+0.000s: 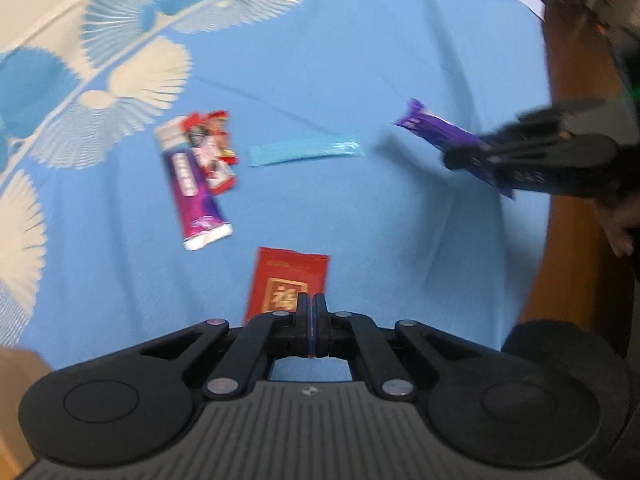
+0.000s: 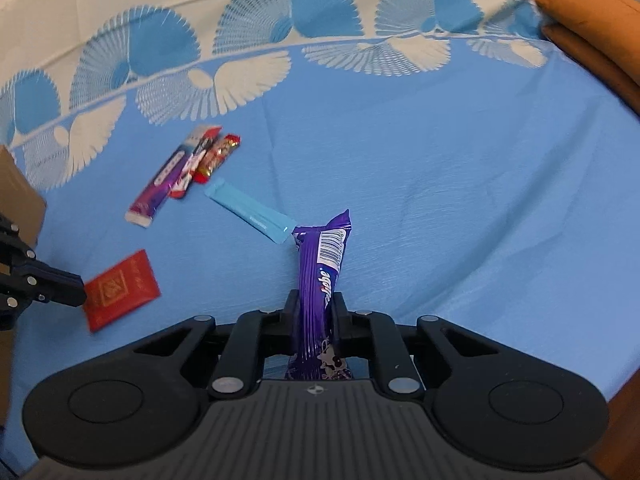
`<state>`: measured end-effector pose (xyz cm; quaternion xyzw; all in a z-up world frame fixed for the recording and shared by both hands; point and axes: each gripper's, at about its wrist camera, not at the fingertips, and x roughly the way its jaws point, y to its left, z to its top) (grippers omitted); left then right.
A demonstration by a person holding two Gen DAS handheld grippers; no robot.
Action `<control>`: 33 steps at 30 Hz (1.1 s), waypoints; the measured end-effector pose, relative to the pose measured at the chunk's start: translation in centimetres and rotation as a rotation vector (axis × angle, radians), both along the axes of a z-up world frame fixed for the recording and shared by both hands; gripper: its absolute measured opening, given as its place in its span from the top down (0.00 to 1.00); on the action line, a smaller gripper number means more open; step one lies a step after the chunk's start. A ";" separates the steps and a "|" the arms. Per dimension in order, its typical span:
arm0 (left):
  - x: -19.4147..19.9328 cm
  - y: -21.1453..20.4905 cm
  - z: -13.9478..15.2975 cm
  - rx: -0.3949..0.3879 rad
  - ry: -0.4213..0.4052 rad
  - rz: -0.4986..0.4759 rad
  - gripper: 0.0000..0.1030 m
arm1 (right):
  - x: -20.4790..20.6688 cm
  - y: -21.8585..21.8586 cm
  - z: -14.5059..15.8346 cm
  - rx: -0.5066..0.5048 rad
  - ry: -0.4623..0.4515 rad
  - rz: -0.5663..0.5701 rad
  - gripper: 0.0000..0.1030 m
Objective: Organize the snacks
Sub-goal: 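Lift the red packet and purple bar and carry both over the box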
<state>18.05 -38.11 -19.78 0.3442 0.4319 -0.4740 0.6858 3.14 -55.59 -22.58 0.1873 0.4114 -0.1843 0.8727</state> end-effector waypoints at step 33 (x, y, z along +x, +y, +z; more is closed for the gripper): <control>3.8 -0.9 -4.6 0.075 0.082 0.246 0.53 | -1.5 -0.1 -0.9 0.072 -0.014 -0.132 0.84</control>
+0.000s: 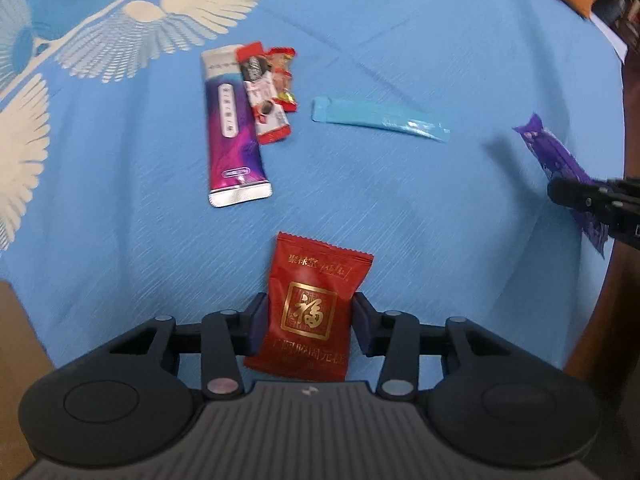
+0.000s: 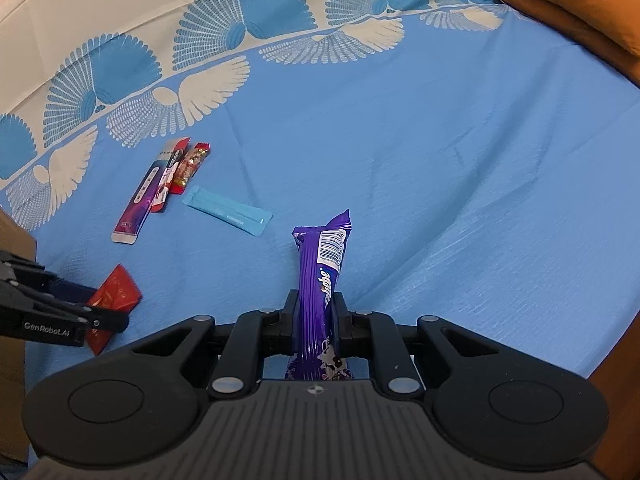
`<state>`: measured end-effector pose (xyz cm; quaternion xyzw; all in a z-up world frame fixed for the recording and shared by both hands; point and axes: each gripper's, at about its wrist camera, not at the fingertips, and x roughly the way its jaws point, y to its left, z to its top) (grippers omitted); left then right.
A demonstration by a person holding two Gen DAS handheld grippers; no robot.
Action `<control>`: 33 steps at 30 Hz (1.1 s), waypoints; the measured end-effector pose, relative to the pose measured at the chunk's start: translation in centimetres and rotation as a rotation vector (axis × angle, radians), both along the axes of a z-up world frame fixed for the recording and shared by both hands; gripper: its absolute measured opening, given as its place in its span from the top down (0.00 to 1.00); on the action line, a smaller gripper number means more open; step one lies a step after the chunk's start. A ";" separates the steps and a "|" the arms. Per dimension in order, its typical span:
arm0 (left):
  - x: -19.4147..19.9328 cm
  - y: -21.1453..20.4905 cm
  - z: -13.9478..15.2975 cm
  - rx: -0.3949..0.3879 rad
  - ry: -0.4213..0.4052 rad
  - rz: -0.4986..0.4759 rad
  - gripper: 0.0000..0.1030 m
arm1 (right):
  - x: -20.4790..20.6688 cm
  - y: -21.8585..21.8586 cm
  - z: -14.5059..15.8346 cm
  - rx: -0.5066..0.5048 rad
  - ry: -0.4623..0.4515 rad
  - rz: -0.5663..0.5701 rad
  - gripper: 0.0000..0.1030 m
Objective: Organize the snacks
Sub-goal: 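Lift the red packet and purple bar and carry both over the box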
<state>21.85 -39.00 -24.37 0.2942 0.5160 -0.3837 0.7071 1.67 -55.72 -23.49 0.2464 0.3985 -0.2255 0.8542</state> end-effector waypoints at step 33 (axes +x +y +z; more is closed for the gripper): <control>-14.1 29.3 24.3 -0.333 -0.283 0.414 0.53 | -2.8 22.8 17.8 -0.036 -0.281 0.448 0.84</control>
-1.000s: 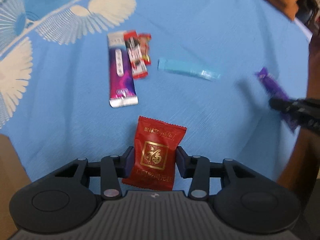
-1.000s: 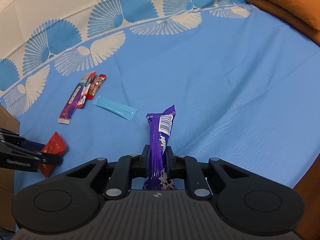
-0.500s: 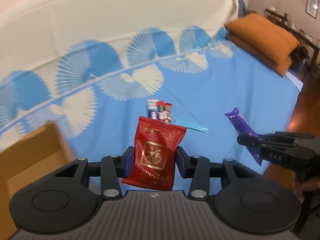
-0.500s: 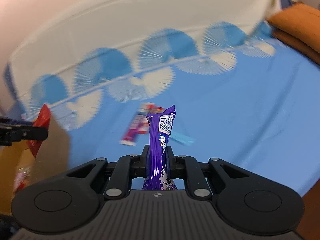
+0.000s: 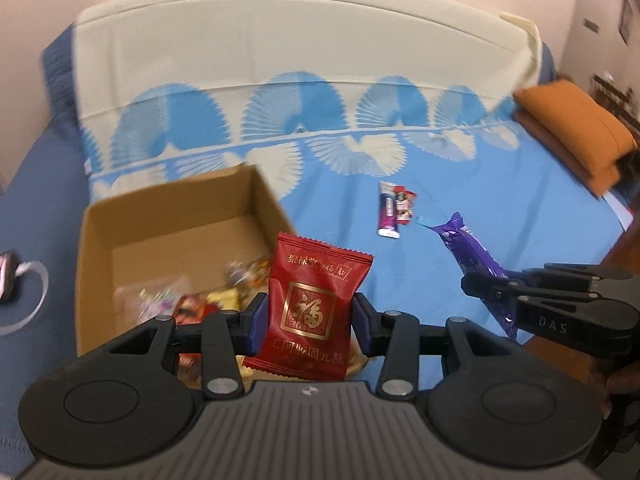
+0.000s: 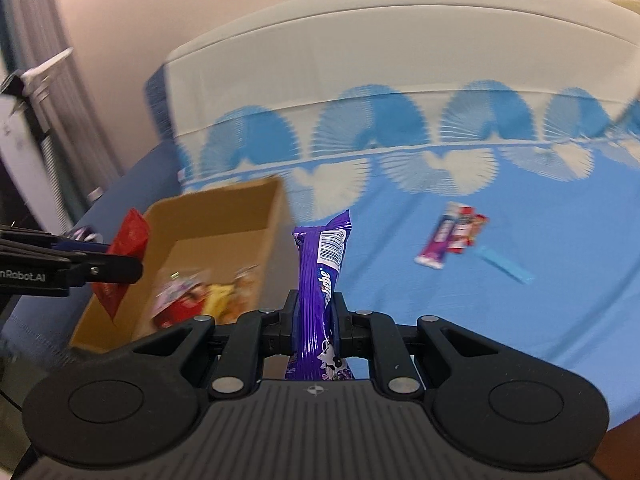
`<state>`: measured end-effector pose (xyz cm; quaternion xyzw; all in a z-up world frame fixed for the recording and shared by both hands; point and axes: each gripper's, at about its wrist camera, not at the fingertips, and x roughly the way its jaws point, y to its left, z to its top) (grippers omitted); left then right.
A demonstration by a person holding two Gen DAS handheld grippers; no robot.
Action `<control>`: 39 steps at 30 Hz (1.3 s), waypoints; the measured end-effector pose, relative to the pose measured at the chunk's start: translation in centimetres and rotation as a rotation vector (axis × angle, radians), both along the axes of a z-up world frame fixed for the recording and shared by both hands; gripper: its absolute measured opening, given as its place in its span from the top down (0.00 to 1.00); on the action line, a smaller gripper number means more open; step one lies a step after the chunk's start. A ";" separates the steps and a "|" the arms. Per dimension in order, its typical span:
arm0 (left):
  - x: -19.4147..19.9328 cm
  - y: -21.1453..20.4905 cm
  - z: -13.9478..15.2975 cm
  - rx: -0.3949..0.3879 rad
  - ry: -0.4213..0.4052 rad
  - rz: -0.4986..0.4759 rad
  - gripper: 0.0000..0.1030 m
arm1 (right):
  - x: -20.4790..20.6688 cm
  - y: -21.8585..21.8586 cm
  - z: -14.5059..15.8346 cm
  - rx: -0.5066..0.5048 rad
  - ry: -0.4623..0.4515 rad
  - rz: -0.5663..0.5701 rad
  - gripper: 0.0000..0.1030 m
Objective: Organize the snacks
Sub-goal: 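Lift the red packet and purple bar and carry both over the box, then lower both held snacks into the box and open both grippers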
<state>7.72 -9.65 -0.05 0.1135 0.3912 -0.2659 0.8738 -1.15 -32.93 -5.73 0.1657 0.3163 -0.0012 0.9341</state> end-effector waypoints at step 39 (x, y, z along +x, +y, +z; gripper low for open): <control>3.5 11.7 0.3 -0.148 -0.021 0.252 0.52 | 6.7 13.0 1.9 -0.124 0.069 0.224 0.84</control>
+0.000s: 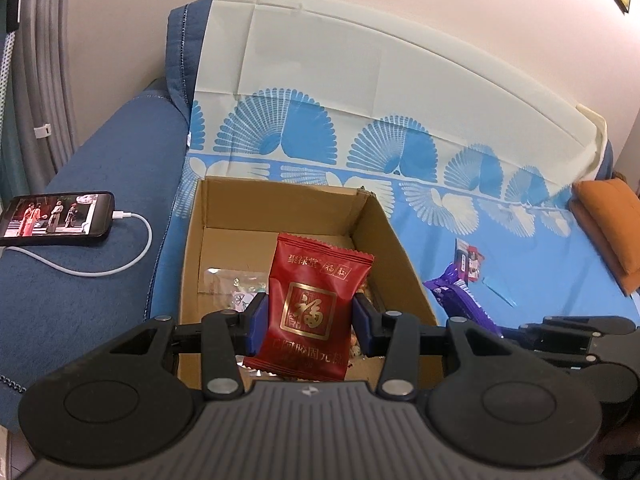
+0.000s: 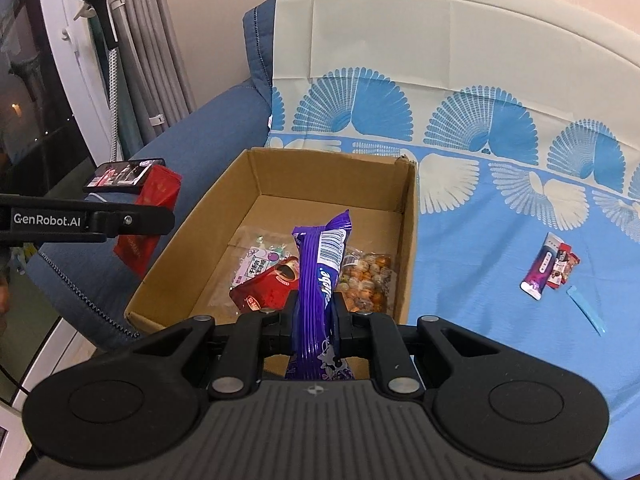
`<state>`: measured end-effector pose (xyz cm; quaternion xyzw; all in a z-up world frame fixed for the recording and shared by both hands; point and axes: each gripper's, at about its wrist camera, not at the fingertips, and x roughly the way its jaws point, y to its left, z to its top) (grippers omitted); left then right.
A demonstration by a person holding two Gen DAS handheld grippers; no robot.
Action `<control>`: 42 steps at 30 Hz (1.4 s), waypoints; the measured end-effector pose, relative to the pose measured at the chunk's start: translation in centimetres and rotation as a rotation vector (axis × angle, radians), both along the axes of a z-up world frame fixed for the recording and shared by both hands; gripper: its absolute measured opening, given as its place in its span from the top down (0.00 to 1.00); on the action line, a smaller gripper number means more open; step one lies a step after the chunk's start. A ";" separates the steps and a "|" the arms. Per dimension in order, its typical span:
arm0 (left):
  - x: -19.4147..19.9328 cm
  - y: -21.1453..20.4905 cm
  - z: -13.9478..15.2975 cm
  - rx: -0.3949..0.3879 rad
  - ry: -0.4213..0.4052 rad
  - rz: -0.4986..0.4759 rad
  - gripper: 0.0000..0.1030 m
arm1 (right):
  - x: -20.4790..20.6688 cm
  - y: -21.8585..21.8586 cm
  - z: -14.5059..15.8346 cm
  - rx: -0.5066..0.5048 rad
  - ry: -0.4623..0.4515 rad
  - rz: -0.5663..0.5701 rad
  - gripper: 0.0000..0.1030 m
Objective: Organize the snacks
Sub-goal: 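Lower both held snacks into the box and open both grippers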
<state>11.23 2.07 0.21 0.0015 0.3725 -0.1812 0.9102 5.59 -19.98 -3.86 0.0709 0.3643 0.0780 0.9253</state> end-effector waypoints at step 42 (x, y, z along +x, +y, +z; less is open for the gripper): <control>8.7 -0.7 -6.2 0.060 0.133 0.045 0.52 | 9.9 1.3 -5.0 0.073 0.113 -0.006 0.84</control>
